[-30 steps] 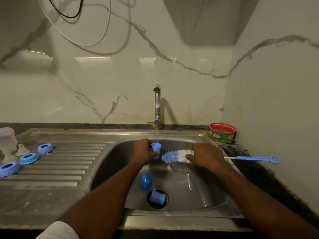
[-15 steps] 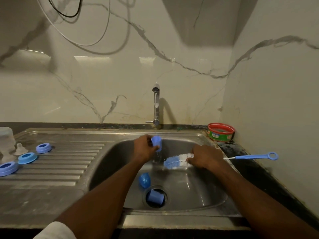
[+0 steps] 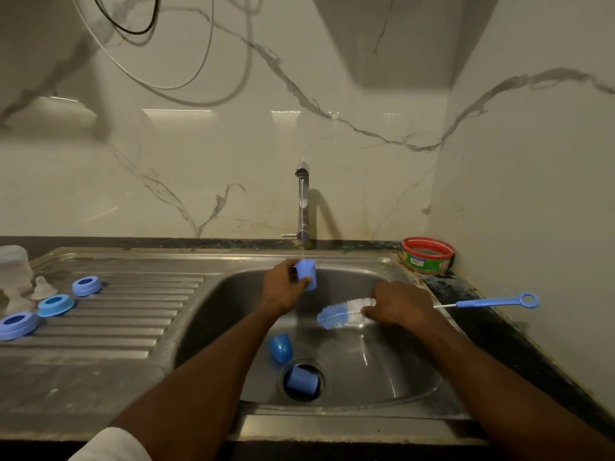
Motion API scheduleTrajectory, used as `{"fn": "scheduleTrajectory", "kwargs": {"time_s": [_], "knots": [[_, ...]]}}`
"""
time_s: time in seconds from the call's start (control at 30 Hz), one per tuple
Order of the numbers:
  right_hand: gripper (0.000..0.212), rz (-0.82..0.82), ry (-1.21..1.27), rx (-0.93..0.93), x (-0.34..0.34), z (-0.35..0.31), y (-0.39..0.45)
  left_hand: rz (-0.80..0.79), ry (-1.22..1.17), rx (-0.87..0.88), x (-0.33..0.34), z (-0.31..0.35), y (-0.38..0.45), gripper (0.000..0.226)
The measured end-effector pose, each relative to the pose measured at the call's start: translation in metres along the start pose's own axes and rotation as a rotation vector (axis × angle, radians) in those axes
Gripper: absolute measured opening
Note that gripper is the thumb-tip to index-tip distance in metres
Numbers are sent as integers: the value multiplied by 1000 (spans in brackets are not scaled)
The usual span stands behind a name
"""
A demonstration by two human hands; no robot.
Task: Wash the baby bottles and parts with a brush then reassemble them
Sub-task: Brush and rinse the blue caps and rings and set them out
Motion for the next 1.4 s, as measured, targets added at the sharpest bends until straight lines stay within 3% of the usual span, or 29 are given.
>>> {"fn": "scheduleTrajectory", "kwargs": {"time_s": [0.1,0.23,0.37,0.43,0.57,0.7,0.9,1.07,1.2,1.4], "knots": [[39,-14,2,-4,0,-1,0,-102,103,-20,1,1,-4,46],[40,-8,-7,-4,-1,0,0,-21,-1,56,-4,8,-2,53],[38,-13,-27,-8,-1,-2,1,-193,299,182,0,2,-7,45],[38,-18,-20,-10,1,-2,2,-258,554,272,1,8,-8,57],[38,-7,-30,-17,2,-3,4,-281,1046,539,7,32,-9,59],[39,-19,-46,-26,3,-4,3,-257,1148,617,14,38,-9,45],[39,-16,-43,-25,2,-2,3,-256,1010,516,9,33,-7,47],[42,-14,-52,-23,4,-3,4,-121,332,93,0,5,-6,46],[44,-6,-57,-18,4,-2,6,13,62,12,-7,5,0,60],[41,-9,-52,-14,4,-3,5,68,-6,-32,-7,8,0,49]]}}
Point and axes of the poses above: each hand's wrist, its own y-axis towards the middle knuckle, its own x-axis out of the palm, z = x × y, the point moved 3 cm from there along y, towards the middle knuckle, and after that the axes turned 9 degrees about -y, right-handed, at the moved point
